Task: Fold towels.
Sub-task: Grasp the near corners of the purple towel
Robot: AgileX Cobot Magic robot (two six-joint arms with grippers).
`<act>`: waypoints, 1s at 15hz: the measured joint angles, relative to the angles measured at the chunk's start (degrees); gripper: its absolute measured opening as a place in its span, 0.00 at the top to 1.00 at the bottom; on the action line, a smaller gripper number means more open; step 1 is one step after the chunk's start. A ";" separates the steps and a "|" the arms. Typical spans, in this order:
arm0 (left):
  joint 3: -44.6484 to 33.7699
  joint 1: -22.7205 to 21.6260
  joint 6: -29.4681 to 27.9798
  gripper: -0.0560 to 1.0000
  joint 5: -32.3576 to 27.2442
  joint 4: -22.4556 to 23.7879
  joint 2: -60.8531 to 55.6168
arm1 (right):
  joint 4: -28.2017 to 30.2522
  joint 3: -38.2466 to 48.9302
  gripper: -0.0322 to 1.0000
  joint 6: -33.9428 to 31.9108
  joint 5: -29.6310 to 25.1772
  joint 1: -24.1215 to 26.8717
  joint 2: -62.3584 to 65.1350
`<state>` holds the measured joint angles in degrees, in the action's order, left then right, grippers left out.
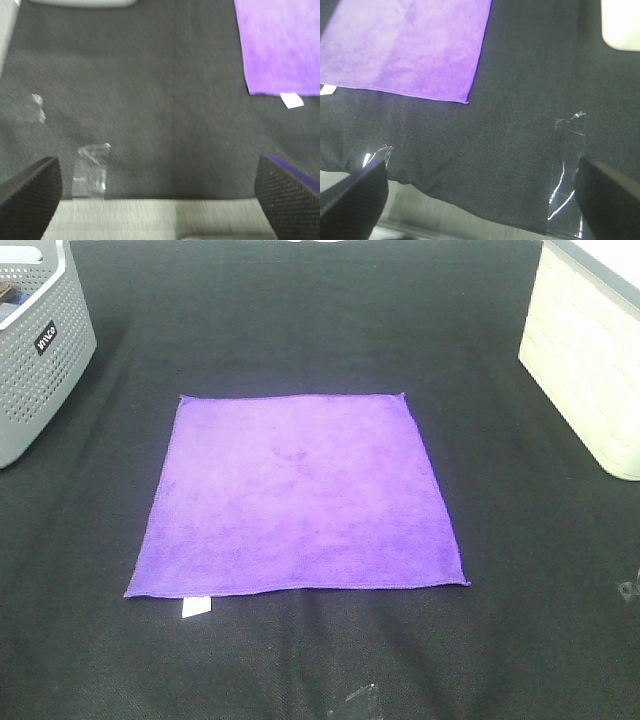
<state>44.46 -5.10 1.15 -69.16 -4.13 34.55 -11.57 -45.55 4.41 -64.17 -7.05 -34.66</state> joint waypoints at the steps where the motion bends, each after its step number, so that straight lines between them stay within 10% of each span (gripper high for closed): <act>1: 4.18 0.00 0.06 0.01 0.29 -1.20 7.91 | -0.29 -3.84 0.04 0.17 0.17 0.00 -11.00; 4: 8.77 0.00 1.89 0.01 0.57 -3.09 16.73 | -3.55 -6.65 0.04 3.15 1.09 0.00 -22.29; 11: 9.57 0.00 16.84 0.01 11.46 -28.53 42.06 | -31.63 -7.10 0.04 25.50 7.33 8.82 -48.07; 15: 9.57 0.00 18.85 0.01 14.04 -30.71 48.99 | -34.32 -7.22 0.04 27.33 7.73 10.54 -50.13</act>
<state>54.03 -5.10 20.00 -55.12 -34.84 83.54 -45.89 -52.77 31.74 -56.44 3.50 -84.80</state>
